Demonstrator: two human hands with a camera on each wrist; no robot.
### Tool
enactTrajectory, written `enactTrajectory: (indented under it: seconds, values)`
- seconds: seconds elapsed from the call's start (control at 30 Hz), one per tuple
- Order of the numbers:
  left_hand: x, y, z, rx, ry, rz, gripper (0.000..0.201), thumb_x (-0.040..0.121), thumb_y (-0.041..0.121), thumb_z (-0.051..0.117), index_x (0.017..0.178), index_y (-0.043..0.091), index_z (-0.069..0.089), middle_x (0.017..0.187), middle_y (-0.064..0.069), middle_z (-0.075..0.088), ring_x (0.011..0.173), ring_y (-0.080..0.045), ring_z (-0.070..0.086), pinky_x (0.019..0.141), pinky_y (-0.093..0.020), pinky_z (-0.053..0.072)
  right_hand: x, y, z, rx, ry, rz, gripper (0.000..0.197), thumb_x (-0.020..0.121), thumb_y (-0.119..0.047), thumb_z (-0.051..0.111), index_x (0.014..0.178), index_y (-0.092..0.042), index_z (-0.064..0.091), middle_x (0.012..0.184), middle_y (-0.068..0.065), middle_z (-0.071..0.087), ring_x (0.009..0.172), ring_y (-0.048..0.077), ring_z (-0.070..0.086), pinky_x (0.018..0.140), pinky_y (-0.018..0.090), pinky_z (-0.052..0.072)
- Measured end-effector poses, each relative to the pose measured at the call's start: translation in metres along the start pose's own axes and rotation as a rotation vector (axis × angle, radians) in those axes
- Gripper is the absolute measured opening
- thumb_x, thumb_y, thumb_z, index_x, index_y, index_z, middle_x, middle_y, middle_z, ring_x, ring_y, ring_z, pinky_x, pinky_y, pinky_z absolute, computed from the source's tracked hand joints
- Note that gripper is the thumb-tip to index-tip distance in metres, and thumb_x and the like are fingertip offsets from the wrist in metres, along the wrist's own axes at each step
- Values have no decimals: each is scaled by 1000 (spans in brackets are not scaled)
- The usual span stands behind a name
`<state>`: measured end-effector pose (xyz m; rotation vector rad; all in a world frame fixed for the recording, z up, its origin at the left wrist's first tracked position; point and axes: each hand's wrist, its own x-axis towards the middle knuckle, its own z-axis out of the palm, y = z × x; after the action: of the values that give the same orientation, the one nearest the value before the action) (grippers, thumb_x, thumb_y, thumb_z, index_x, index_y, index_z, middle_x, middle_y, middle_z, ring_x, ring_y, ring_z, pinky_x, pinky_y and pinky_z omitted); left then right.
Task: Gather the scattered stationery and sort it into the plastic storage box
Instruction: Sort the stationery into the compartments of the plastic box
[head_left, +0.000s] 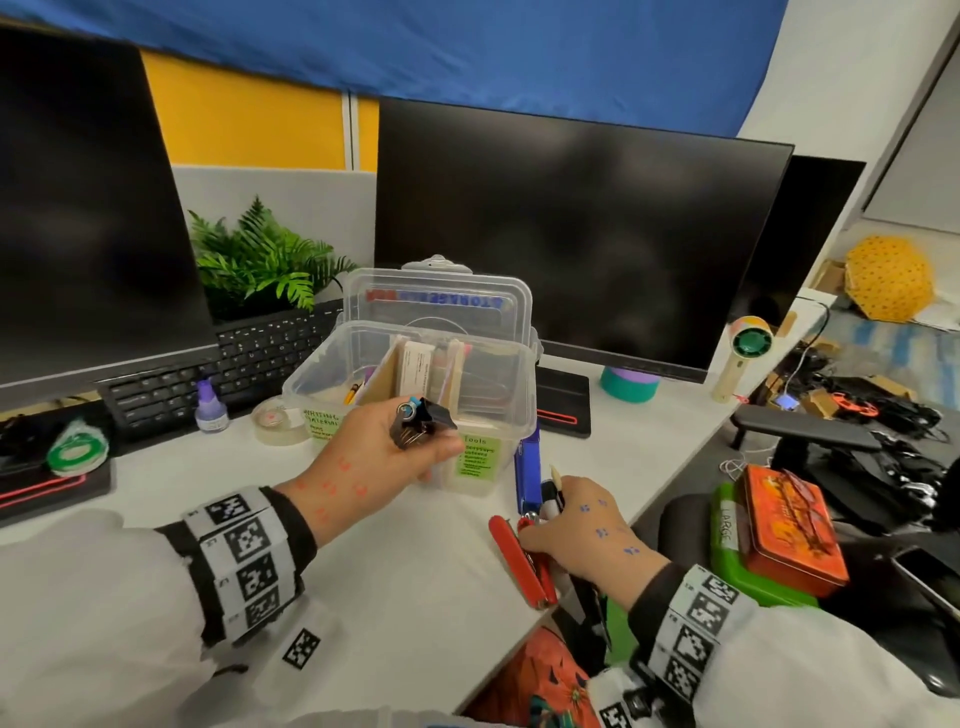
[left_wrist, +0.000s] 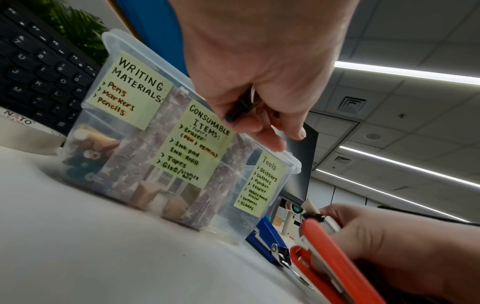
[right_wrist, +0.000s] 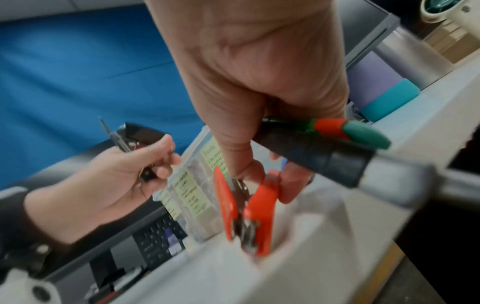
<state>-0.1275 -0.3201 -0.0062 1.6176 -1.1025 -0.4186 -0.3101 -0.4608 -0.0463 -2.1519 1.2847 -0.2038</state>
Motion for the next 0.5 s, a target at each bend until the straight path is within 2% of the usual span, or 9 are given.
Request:
enactTrajectory:
  seconds: [0.07,0.13,0.27,0.33,0.4,0.47,0.5]
  values:
    - [1,1,1,1,-7,-12,15,79,31,83,89,24,75,87,7,78,81,-8,73,79,-34,59,2,-2,-6,82,-41,23,44,70,-31,81,103,-16,56,96,6,65,81,21,71,67,35,62]
    - [1,2,3,-16,-6,-24,18,75,29,87,86,20,75,84,2,77,80,-12,74,82,-37,60,-1,-7,-16,164,-80,14,44,73,-29,80,108,-17,56,97,10,68,78,22,74,61,34,63]
    - [3,7,5,-85,-21,-43,39,62,32,92,93,15,75,91,1,79,88,-16,75,86,-40,61,-9,-34,-50,348,-61,-154,24,78,-19,80,93,-12,63,79,11,71,63,20,69,52,30,56]
    - [6,13,8,-149,-37,-19,49,56,35,91,97,14,74,93,-1,79,89,-16,76,80,-38,62,-11,-54,-64,444,8,-266,16,79,-17,79,83,-14,64,69,9,70,61,23,69,53,32,57]
    - [10,22,11,-215,-15,26,48,57,31,90,97,10,73,89,-2,78,82,-10,75,67,-26,59,-9,-74,-73,514,88,-352,15,81,-16,78,78,-16,63,64,5,68,59,20,69,53,32,59]
    - [15,31,11,-258,9,40,36,66,23,88,94,8,71,83,-2,77,78,-9,75,59,-23,56,-1,-93,-78,528,146,-388,14,82,-17,76,78,-14,63,66,4,67,60,16,68,55,32,59]
    - [18,35,10,-274,15,34,25,73,19,85,93,11,71,81,1,77,79,-10,76,58,-23,56,5,-101,-80,531,158,-388,13,82,-18,76,79,-12,64,69,7,69,64,20,70,58,35,61]
